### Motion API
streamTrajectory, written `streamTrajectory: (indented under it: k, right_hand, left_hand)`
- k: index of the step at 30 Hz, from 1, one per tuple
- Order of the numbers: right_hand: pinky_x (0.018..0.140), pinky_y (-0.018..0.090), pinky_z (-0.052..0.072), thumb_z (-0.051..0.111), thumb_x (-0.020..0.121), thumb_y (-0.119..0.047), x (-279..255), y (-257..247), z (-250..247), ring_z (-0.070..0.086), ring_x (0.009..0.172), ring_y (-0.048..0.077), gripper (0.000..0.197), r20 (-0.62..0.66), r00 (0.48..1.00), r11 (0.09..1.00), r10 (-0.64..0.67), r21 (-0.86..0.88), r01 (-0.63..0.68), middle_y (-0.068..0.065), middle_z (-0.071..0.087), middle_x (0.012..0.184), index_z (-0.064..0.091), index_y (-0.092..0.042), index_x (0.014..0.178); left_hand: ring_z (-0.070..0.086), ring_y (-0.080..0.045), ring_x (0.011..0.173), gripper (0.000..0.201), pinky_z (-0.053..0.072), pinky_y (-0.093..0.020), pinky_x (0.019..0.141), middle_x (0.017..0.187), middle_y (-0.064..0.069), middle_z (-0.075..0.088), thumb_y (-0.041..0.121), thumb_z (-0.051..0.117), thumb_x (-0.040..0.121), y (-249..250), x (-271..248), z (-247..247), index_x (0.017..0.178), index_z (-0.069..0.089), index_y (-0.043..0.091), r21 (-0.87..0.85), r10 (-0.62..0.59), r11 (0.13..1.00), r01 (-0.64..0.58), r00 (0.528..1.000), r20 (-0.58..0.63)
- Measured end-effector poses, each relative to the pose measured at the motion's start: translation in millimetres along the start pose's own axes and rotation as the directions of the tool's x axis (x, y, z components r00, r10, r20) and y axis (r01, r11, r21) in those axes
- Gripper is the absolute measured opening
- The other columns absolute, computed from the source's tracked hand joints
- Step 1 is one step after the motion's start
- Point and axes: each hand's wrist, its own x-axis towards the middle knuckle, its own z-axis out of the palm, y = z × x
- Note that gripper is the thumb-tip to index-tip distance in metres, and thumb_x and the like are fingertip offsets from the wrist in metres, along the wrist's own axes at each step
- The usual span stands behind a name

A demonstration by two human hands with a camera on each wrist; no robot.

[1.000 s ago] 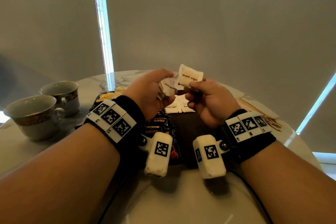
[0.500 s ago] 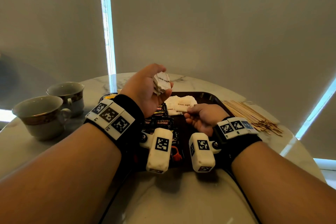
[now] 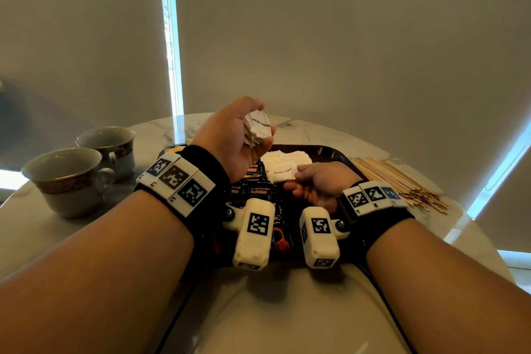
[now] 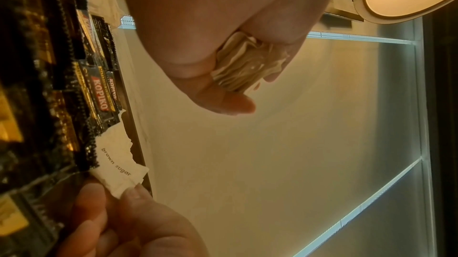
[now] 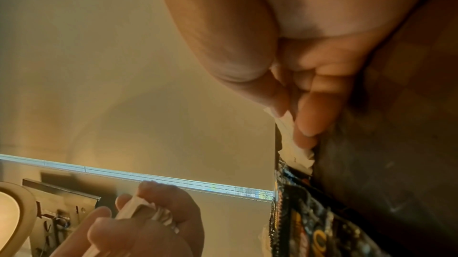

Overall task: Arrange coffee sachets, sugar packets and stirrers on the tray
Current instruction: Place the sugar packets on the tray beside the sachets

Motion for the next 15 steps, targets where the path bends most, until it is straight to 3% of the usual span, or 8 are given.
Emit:
streamTrajectory:
  k: [7,11,15]
  right_hand:
    - [0.050,0.021,0.056,0.042,0.102,0.003,3.5,3.6,-1.3,0.064,0.076,0.019,0.036,-0.020,0.999,0.999,-0.025,0.040,0.026,0.018,0.064,0.104,0.046,0.001,0.138]
    - [0.048,0.020,0.055,0.037,0.103,0.003,3.4,3.1,1.6,0.064,0.077,0.018,0.041,-0.009,0.999,0.999,-0.031,-0.012,0.031,0.023,0.060,0.133,0.046,0.000,0.143]
    - [0.063,0.027,0.056,0.040,0.102,0.003,4.6,3.4,-2.5,0.064,0.081,0.022,0.036,0.001,0.998,0.998,-0.061,0.033,0.061,0.024,0.059,0.127,0.046,-0.001,0.137]
  left_hand:
    - [0.063,-0.025,0.087,0.014,0.052,-0.024,0.054,0.098,-0.017,0.063,0.025,0.063,0.097,-0.4,-0.3,0.0,0.100,0.064,0.011,0.004,-0.002,1.000,0.002,1.000,-0.001]
    - [0.064,-0.025,0.087,0.015,0.052,-0.024,0.052,0.099,-0.018,0.062,0.025,0.063,0.097,-0.8,0.8,-0.8,0.100,0.064,0.011,0.006,-0.004,1.000,0.004,1.000,-0.003]
    - [0.063,-0.024,0.084,0.015,0.052,-0.024,0.052,0.097,-0.017,0.062,0.025,0.063,0.097,-1.5,1.8,-1.0,0.100,0.064,0.010,0.012,0.001,1.000,-0.001,1.000,0.000]
